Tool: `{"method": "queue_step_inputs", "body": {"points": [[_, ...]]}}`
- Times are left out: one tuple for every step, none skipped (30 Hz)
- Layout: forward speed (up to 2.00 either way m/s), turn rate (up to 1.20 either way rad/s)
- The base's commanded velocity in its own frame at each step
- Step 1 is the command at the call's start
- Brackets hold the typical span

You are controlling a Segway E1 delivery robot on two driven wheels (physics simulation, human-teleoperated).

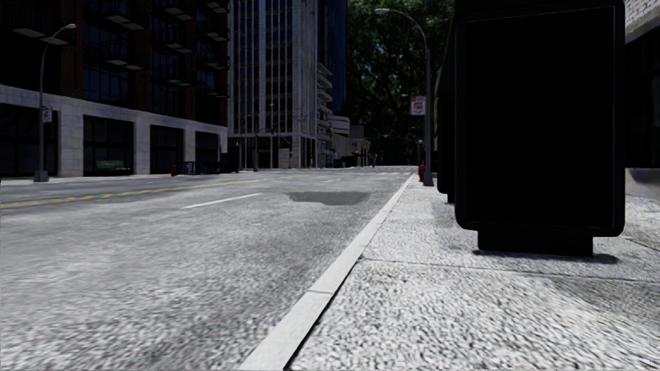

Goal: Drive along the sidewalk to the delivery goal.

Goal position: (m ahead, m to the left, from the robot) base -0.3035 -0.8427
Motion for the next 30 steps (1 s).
{"method": "queue_step_inputs", "body": {"points": [[0.00,0.00],[0.00,0.00],[0.00,0.00],[0.00,0.00],[0.00,0.00],[0.00,0.00],[0.00,0.00],[0.00,0.00],[0.00,0.00],[0.00,0.00],[0.00,0.00],[0.00,0.00],[0.00,0.00],[0.00,0.00],[0.00,0.00],[0.00,0.00],[0.00,0.00],[0.00,0.00],[0.00,0.00],[0.00,0.00],[0.00,0.00],[0.00,0.00],[0.00,0.00],[0.00,0.00],[0.00,0.00],[0.00,0.00],[0.00,0.00],[0.00,0.00],[0.00,0.00],[0.00,0.00]]}}
